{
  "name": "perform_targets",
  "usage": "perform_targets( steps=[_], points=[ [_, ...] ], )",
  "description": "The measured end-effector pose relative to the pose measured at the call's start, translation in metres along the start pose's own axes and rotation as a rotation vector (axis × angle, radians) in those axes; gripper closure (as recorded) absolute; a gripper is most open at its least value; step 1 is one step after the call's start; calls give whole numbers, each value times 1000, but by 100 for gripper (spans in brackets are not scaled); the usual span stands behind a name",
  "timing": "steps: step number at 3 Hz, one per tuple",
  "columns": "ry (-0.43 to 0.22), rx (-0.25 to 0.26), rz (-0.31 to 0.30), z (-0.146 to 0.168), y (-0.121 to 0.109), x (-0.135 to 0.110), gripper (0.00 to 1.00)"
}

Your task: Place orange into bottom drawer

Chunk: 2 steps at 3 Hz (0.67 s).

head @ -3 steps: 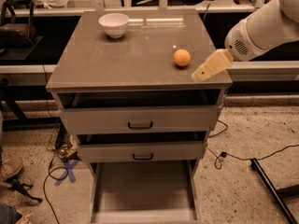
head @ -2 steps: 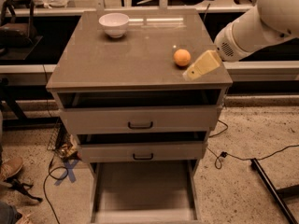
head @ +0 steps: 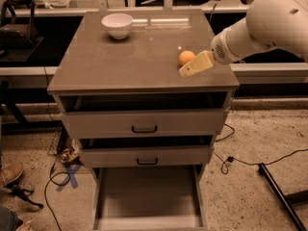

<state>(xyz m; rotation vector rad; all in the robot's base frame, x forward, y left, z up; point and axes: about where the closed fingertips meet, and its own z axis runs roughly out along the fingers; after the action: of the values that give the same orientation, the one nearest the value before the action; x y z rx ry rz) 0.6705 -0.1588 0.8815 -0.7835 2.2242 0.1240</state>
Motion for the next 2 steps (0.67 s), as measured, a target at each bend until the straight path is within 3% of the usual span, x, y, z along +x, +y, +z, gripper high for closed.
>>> perform_targets(
  steps=[2],
  points=[
    [-17, -48, 58, 51, 7, -18, 0]
  ],
)
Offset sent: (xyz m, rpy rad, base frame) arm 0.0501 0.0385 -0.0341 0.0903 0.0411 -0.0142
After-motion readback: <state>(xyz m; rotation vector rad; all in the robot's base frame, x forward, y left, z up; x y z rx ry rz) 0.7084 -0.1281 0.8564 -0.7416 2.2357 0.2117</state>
